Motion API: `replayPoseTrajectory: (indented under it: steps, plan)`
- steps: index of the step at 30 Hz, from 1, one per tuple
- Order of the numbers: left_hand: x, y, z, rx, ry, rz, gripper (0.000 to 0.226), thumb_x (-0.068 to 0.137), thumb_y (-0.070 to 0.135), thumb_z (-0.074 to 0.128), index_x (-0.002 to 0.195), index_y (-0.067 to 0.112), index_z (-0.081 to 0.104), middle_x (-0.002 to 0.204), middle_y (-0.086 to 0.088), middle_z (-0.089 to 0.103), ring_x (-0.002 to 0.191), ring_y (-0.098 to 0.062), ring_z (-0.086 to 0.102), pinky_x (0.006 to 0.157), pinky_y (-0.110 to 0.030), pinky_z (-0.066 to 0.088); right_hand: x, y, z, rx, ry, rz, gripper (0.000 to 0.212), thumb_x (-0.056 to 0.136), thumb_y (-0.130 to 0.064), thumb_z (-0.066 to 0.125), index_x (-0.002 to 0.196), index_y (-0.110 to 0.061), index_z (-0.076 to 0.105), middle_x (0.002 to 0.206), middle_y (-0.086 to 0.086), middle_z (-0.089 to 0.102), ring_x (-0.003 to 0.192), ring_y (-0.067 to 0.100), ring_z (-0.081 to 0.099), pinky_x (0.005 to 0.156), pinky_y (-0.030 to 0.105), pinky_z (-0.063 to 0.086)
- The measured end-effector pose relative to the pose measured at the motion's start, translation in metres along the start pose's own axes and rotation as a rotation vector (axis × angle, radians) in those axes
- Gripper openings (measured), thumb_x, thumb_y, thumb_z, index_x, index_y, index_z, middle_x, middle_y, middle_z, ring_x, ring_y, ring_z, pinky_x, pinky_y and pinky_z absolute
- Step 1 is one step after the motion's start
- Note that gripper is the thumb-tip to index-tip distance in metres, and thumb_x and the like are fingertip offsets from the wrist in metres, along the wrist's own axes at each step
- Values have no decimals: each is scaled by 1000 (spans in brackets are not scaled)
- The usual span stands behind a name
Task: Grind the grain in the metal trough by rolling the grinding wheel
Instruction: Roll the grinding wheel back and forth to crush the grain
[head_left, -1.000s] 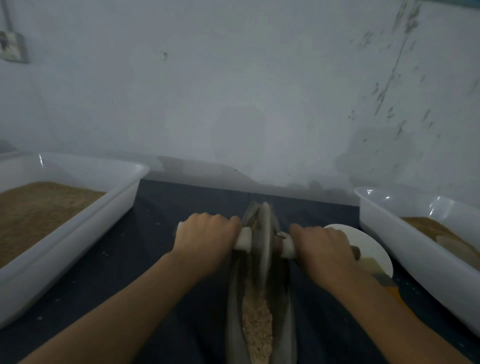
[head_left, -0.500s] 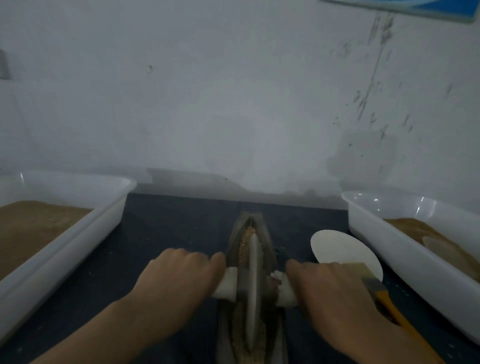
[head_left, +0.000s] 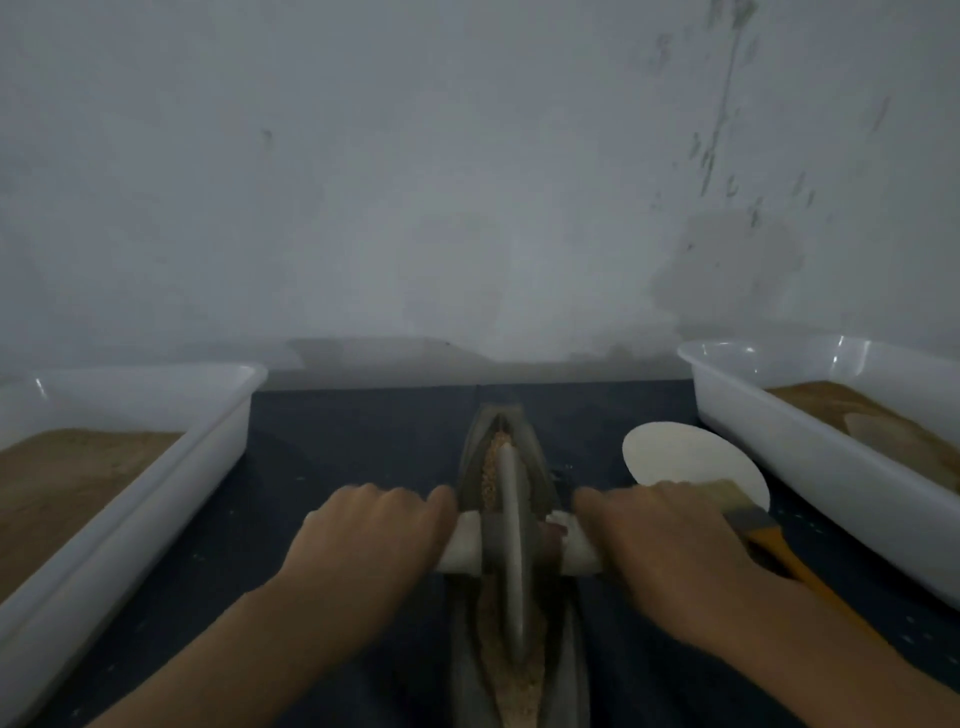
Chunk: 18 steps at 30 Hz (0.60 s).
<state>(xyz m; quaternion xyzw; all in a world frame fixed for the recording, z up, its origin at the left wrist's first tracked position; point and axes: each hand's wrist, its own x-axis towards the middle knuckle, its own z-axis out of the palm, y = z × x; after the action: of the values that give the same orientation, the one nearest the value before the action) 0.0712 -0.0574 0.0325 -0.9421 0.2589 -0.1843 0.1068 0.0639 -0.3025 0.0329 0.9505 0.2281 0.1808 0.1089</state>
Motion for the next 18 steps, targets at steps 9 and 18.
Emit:
replayPoseTrajectory:
  steps: [9, 18]
  plan:
    - [29, -4, 18, 70, 46, -109, 39, 82, 24, 59, 87, 27, 21, 81, 8, 51, 66, -15, 52, 58, -29, 30, 40, 15, 17, -5, -51, 112, 22, 84, -25, 60, 95, -26, 41, 92, -3, 61, 82, 23, 60, 62, 32, 31]
    - [25, -5, 17, 4, 30, -113, 51, 79, 30, 65, 84, 30, 15, 72, 10, 38, 57, -12, 34, 54, -28, 26, 33, 11, 8, -16, -41, 44, 21, 85, -22, 60, 95, -21, 42, 84, 0, 59, 72, 24, 58, 58, 34, 31]
